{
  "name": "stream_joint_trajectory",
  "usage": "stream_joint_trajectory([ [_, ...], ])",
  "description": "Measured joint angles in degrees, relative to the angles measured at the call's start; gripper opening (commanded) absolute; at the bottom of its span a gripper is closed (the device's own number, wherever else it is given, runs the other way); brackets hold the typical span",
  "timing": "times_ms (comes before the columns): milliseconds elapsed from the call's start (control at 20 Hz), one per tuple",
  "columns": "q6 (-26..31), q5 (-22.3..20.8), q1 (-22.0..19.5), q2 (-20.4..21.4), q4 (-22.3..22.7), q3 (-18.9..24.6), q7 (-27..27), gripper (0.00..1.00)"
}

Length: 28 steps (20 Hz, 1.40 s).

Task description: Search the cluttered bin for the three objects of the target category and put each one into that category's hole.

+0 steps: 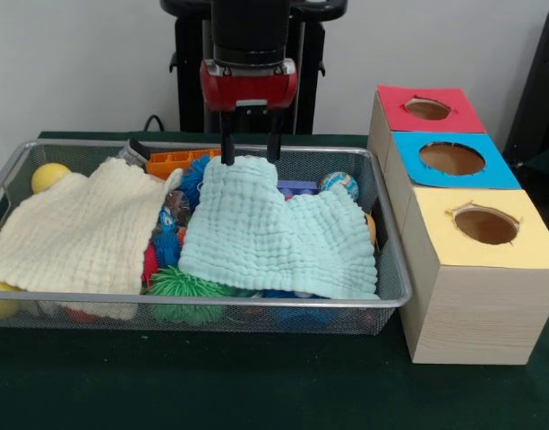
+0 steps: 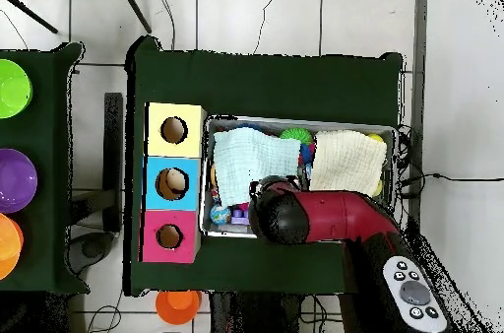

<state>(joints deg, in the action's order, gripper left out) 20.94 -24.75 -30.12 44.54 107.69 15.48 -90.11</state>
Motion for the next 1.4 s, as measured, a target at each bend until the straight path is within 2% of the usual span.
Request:
stream_joint_trajectory([
  [450, -5.1, -3.9, -0.9, -4.8, -1.2, 1.7, 0.0, 1.00],
  [1050, -5.5, -9.8, 0.4, -12.6, -6.8, 1.4, 0.0, 1.00],
  [1400, -6.9, -11.2, 0.6, -16.2, -8.7, 1.4, 0.0, 1.00],
])
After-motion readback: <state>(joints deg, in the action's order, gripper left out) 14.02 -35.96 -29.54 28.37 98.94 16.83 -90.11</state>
